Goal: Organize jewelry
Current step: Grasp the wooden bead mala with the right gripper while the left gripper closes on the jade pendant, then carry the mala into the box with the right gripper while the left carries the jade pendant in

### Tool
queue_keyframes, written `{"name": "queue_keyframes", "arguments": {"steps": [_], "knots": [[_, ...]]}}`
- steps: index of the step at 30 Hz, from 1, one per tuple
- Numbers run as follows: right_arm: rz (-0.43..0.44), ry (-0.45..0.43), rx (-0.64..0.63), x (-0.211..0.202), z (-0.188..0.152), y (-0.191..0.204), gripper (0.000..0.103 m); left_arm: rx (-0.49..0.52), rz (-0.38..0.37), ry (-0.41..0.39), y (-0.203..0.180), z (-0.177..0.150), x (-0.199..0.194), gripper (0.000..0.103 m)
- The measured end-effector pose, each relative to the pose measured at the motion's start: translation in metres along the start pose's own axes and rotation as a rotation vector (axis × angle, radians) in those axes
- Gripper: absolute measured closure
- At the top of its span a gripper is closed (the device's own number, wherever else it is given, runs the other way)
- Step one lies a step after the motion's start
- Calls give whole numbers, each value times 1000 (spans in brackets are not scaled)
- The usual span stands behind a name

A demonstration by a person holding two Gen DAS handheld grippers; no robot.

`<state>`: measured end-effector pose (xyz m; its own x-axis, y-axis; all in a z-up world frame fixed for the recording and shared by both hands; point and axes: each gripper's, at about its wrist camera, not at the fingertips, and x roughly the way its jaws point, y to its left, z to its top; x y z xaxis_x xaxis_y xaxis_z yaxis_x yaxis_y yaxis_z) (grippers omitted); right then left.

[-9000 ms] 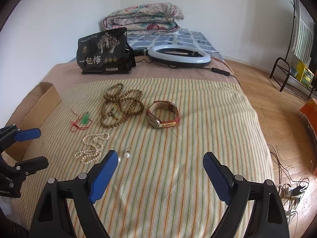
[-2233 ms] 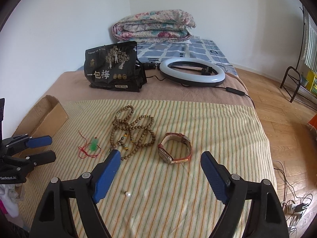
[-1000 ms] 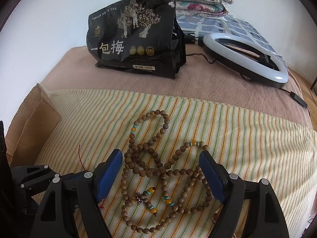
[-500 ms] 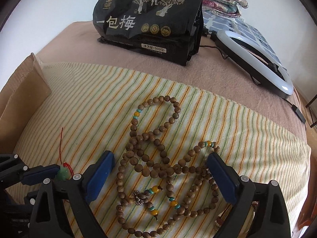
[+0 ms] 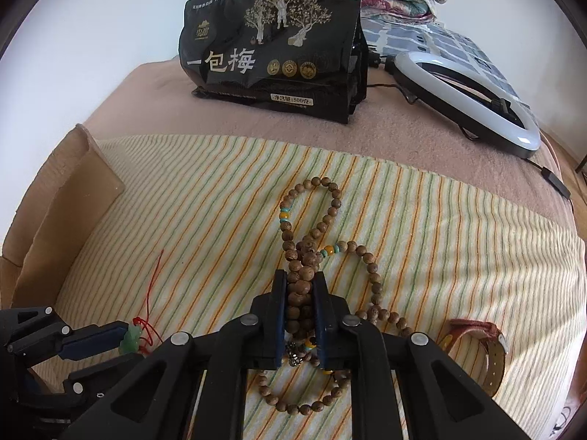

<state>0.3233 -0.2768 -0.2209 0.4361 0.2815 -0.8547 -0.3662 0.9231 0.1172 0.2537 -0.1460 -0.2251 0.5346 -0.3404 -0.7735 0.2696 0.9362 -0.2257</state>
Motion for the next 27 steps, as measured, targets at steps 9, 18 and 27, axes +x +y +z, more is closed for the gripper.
{"name": "queue_keyframes", "arguments": {"steps": [9, 18, 27], "knots": [[21, -84, 29, -51, -4, 5, 92, 9, -8, -47, -6, 4, -36, 87], [40, -161, 14, -105, -2, 19, 92, 22, 5, -111, -9, 10, -83, 87], [53, -228, -16, -160, 0, 42, 92, 19, 8, -167, -3, 12, -128, 87]]}}
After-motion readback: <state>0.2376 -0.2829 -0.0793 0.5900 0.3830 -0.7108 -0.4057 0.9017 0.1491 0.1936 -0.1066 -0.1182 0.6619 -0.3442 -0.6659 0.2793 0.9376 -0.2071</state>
